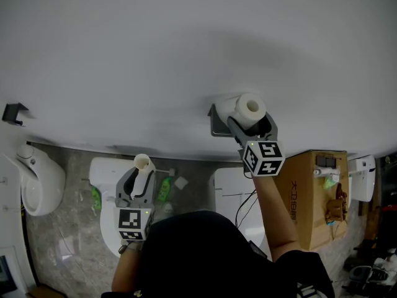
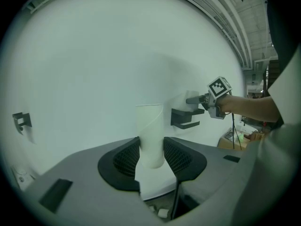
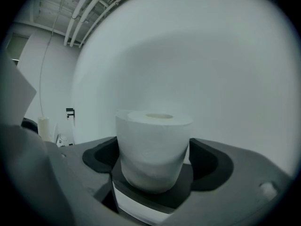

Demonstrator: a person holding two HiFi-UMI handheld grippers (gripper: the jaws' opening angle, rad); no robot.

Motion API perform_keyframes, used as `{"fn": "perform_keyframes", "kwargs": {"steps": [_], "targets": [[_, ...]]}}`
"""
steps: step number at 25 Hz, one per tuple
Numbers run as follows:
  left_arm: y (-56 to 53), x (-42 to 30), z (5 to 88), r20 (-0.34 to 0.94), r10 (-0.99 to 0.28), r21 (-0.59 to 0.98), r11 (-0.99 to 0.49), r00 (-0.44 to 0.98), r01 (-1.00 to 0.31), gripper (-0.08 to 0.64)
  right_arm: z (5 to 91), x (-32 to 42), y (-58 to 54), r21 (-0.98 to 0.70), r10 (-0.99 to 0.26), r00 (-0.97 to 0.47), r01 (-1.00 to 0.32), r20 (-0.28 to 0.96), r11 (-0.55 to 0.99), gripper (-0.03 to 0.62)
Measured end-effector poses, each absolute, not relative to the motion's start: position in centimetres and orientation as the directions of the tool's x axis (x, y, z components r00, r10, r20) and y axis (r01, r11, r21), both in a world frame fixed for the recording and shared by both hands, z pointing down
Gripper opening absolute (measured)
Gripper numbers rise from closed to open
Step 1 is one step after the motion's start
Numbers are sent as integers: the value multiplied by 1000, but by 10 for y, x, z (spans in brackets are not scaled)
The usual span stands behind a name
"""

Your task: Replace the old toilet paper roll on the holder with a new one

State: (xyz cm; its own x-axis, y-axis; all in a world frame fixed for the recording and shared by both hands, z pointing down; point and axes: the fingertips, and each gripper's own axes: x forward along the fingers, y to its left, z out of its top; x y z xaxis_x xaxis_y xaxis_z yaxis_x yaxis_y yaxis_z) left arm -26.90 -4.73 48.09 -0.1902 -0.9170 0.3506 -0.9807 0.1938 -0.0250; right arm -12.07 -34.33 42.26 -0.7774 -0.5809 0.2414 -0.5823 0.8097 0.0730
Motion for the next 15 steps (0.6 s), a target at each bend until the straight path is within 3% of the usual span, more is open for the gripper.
{"fn": "perform_keyframes", "kwargs": {"steps": [7,15], "targets": [[-51,-266,476,342,-925,-25,168,-166,-985,173,400,-97,-328,45,-602,-776,-605,191,795,465],[-69,-240,476,334,-941,-31,37,-45,-999,173,395,-47,-286,-7,-606,-775,-617,182,787,462]]}}
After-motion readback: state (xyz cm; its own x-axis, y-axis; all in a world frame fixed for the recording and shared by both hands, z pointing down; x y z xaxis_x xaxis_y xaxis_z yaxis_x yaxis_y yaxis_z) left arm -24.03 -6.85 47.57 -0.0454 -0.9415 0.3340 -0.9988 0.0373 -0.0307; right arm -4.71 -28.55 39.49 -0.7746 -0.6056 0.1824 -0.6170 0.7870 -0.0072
